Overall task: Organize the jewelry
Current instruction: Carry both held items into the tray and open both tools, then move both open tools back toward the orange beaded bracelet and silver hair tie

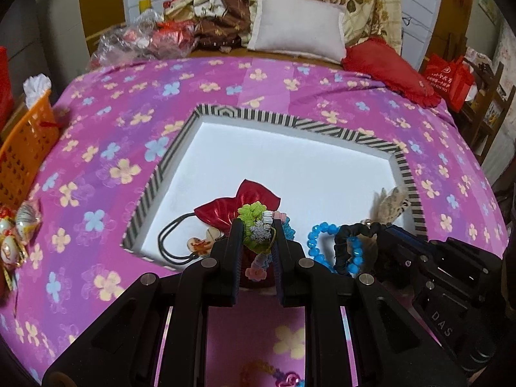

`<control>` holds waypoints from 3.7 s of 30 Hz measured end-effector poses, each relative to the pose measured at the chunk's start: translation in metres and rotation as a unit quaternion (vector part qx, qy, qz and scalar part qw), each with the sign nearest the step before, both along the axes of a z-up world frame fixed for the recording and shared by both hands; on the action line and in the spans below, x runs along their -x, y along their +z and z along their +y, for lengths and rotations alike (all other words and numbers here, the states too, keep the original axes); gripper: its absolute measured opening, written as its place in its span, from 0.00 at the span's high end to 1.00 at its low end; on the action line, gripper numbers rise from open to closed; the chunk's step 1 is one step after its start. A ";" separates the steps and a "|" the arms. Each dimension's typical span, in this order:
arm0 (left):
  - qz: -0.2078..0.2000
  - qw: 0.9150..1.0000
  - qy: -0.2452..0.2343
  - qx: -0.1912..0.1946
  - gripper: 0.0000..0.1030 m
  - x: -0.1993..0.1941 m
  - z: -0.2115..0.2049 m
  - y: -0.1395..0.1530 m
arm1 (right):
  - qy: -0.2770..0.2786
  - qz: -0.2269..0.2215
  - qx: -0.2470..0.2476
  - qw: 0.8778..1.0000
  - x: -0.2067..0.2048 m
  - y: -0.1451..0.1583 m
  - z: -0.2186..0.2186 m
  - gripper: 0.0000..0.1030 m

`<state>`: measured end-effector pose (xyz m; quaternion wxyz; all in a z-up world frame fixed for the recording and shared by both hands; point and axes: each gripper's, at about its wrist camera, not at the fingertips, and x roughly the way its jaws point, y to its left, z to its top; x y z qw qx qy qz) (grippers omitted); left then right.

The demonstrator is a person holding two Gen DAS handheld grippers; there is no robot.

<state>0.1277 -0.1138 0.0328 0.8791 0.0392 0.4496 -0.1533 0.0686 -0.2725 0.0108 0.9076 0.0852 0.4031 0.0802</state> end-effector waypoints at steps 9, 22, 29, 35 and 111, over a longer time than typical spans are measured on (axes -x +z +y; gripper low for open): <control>0.040 0.999 0.008 -0.010 0.85 -0.025 -0.002 -0.034 | -0.014 0.035 0.007 0.999 -0.023 -0.029 -0.012 0.95; 0.052 0.999 0.011 0.002 0.61 -0.023 0.003 -0.038 | -0.019 0.022 0.008 1.000 -0.013 -0.023 -0.014 0.71; 0.034 0.999 0.008 0.018 0.43 0.006 0.013 -0.013 | -0.020 -0.002 0.009 1.000 0.017 -0.002 -0.010 0.60; 0.014 1.000 0.017 0.008 0.42 0.045 0.026 0.004 | -0.030 -0.021 0.007 0.999 0.053 0.014 -0.004 0.43; 0.052 0.997 0.045 -0.026 0.42 0.126 0.063 -0.055 | 0.031 0.022 0.078 0.996 0.183 -0.029 0.047 0.10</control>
